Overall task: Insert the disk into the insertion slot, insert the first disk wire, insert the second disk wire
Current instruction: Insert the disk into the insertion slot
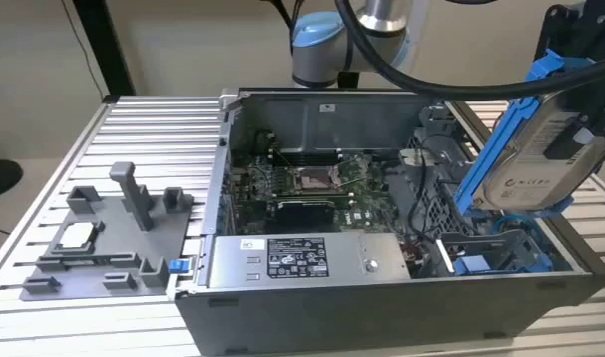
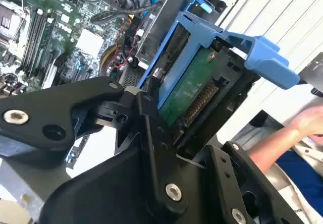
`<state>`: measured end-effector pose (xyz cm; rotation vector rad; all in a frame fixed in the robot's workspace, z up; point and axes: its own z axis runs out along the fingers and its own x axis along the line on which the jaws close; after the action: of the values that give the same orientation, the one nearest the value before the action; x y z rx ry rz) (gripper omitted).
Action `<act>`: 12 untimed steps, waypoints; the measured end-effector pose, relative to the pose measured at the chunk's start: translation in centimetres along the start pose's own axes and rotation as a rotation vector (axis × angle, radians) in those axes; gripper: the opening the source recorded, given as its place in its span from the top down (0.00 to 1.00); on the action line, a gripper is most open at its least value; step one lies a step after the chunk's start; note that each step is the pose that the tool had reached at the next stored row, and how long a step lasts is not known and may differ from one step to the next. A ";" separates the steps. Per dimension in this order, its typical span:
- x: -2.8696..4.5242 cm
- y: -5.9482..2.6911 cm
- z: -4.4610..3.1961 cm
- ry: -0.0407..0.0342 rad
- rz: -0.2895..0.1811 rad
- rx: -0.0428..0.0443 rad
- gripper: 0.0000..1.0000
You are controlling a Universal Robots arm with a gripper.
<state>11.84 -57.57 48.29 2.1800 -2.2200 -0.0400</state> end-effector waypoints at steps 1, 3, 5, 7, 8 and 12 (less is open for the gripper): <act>0.00 0.00 0.00 0.0000 0.000 0.0000 1.00; 0.00 0.00 0.00 0.0000 0.000 0.0000 1.00; 0.00 0.00 0.00 0.0000 0.000 0.0000 1.00; 0.00 0.00 0.00 0.0000 0.000 0.0000 1.00; 0.00 0.00 0.00 0.0000 0.000 0.0000 1.00; 0.00 -0.01 0.12 0.0000 0.000 0.0007 1.00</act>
<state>11.84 -57.57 48.16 2.1804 -2.2203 -0.0393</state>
